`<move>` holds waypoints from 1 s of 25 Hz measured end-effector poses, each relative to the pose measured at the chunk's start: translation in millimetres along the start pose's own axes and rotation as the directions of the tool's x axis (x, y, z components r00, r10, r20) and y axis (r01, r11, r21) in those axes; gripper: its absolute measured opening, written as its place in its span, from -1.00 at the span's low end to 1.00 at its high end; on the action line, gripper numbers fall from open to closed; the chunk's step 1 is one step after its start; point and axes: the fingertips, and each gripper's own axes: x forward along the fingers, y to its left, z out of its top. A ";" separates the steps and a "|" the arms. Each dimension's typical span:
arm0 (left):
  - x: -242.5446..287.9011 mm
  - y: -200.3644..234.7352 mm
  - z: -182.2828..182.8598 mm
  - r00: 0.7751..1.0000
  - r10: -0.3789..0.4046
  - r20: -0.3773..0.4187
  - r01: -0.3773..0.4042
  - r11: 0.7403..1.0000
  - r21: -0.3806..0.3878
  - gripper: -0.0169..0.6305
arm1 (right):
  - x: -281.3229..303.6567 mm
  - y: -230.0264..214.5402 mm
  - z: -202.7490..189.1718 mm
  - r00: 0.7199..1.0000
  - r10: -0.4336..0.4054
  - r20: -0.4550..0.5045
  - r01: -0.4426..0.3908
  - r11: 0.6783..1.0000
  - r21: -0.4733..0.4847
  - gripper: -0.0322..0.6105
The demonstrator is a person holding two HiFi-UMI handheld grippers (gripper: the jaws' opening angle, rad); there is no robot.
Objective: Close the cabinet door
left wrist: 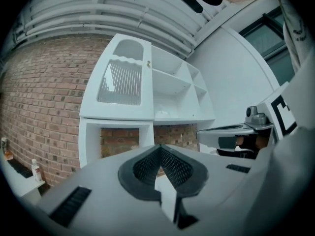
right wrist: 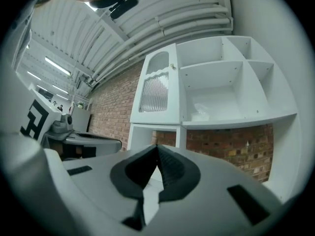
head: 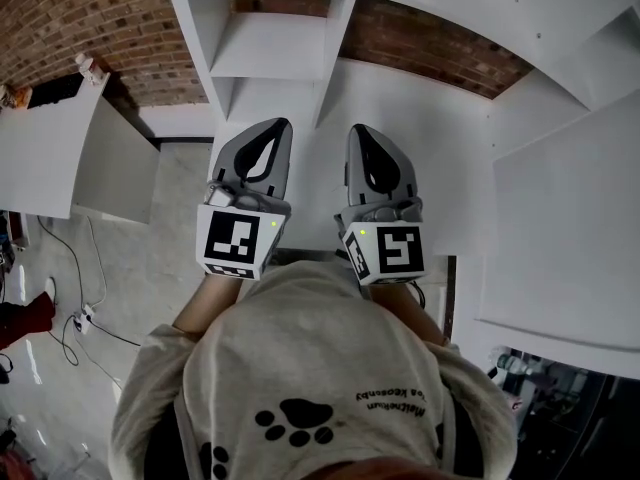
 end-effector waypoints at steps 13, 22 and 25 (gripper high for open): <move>-6.7 -5.2 -14.9 1.000 0.002 -0.010 -0.002 1.000 -0.023 -0.92 | -4.7 5.4 -17.7 1.000 0.009 -0.006 -0.009 0.999 0.031 -0.87; -1.1 -10.8 -12.8 1.000 0.012 0.001 -0.012 1.000 -0.021 -0.92 | -3.8 1.0 -20.5 0.999 0.036 0.003 -0.036 0.998 0.042 -0.87; 0.2 -12.8 -11.8 1.000 0.018 0.008 -0.018 1.000 -0.019 -0.92 | -3.9 -1.5 -20.6 0.999 0.046 0.004 -0.046 0.998 0.042 -0.87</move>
